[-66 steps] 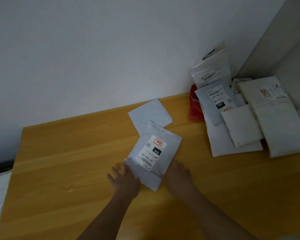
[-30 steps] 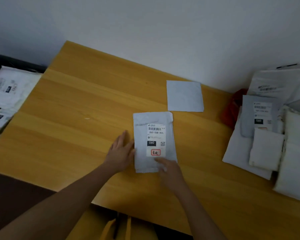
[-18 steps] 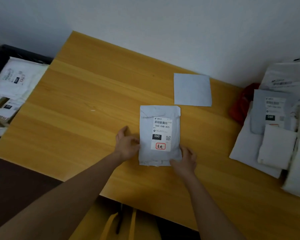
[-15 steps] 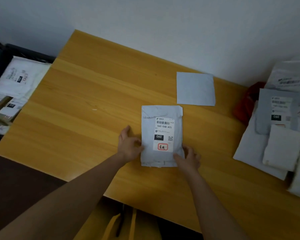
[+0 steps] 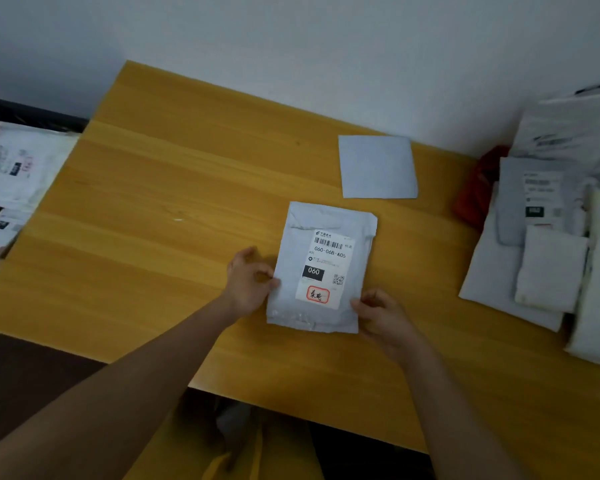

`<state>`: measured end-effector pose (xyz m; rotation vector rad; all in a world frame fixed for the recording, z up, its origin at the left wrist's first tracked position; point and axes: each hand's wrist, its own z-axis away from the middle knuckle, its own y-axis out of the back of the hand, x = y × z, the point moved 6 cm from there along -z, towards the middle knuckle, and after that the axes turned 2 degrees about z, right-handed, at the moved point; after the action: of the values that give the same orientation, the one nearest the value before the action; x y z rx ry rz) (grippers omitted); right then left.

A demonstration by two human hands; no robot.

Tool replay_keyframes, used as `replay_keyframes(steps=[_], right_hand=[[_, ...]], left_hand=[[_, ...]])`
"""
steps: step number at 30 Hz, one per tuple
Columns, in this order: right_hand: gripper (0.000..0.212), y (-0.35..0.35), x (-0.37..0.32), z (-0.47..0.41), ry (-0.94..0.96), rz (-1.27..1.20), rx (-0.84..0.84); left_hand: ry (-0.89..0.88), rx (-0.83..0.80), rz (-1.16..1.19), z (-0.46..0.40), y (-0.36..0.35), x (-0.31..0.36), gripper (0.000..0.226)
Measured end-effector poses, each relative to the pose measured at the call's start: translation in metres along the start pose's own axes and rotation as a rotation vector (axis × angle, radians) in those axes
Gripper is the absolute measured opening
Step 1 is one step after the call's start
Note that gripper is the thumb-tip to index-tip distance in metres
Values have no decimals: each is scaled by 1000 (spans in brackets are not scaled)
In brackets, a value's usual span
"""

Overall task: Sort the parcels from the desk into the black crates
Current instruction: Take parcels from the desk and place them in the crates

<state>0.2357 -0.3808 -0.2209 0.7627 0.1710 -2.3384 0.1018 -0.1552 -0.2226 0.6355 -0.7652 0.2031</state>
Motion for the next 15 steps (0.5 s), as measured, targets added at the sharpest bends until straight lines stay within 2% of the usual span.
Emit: replay_keyframes(steps=[3,7,11,15], right_hand=[[20,-21,-8,15,81,35,-3],[15,-65,-37,31,180,58,-4],[36,-120,-52,51,223,116,-51],[36,-185,-55,76,271,146,-67]], left_hand=[[-75,21,124,7,24,-2,33],[-48,17,396,18,61,-22,32],[-95,45,431,33,114,-43,30],[-116,77,485,53,178,-75,19]])
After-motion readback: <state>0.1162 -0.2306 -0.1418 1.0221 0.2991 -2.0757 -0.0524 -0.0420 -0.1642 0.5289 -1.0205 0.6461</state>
